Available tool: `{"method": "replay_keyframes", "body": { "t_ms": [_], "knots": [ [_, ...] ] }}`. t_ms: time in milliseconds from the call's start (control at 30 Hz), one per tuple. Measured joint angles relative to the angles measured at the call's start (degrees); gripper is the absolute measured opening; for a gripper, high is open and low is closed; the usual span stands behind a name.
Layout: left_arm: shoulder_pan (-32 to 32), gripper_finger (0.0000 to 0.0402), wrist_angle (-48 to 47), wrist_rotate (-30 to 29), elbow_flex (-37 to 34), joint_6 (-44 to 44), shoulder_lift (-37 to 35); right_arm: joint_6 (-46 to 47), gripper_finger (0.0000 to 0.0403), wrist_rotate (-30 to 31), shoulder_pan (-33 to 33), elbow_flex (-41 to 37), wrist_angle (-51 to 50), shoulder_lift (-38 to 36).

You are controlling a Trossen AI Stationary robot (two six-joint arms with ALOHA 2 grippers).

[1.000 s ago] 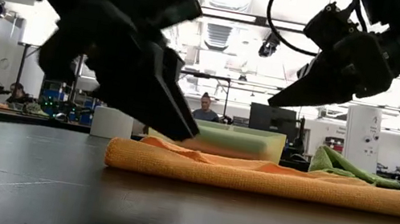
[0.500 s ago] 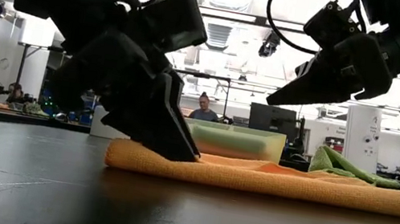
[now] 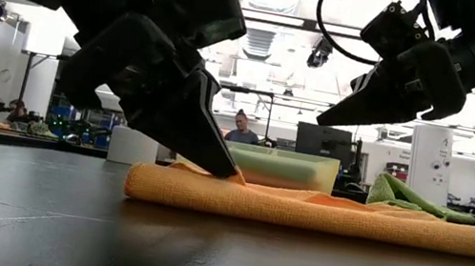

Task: Fold microfiber towels
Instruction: Fold the yellow towel on the table

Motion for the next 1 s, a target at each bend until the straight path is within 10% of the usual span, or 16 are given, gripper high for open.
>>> {"method": "replay_keyframes", "body": {
  "t_ms": [500, 1000],
  "knots": [
    [4.27, 0.0000, -6.92, -11.00, -0.31, 4.67, -8.65, 5.35, 0.0017, -1.77, 0.26, -0.24, -0.94, 0.04],
    [8.37, 0.0000, -7.30, -13.92, -0.34, 11.51, -10.82, 5.81, 0.0190, 0.90, -1.64, -1.57, -3.52, 4.35]
  ]
}}
